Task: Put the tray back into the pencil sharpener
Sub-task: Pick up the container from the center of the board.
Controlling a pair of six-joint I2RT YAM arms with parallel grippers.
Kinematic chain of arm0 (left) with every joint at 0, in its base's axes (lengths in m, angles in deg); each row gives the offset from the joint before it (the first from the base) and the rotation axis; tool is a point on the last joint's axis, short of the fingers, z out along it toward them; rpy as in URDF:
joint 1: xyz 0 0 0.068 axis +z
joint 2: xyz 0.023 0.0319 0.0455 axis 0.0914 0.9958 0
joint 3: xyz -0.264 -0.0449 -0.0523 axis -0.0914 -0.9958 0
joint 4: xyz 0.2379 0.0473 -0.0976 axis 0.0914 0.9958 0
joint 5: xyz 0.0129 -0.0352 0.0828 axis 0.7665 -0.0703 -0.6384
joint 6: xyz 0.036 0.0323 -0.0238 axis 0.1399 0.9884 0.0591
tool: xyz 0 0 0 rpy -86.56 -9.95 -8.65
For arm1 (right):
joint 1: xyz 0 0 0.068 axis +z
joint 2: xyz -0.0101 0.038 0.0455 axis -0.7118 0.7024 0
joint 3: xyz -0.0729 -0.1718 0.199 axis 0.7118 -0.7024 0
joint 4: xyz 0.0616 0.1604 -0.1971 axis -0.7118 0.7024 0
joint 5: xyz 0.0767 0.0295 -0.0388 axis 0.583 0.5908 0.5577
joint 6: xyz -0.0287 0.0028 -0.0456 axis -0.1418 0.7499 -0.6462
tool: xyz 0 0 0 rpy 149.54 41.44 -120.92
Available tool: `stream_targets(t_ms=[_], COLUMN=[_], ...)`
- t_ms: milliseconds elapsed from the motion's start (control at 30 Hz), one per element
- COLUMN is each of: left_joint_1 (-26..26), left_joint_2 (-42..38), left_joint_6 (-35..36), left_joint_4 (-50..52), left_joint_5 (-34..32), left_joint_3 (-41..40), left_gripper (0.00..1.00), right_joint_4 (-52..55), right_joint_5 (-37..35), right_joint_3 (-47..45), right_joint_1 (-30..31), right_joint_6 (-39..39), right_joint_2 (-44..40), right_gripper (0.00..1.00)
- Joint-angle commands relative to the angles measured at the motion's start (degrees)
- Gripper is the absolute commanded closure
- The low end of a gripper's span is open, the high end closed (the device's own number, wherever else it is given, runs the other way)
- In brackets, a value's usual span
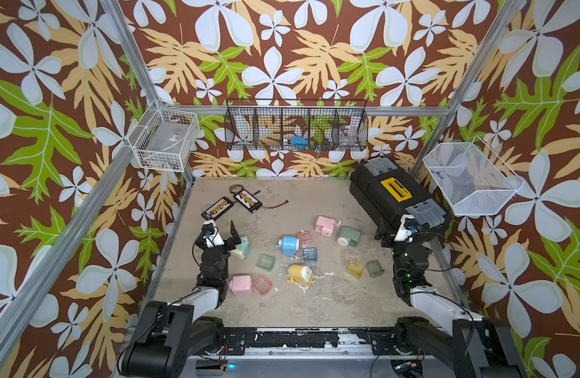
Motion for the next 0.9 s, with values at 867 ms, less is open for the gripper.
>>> stream_targets(t_ms=[867], left_joint_1=[-3.2], left_joint_2=[-27.9], left_joint_6=[-36.3], left_joint_4=[44.2], left_joint_5=[30.7], left_joint_3=[11.4], left_gripper=[0.04], right_joint_4=[72.2], right_joint_5=[11.4], right_joint_3=[30.2], right_joint_1=[17.4], right_joint_6=[27.0], right_joint_2=[-7.9], right_gripper=[0.16])
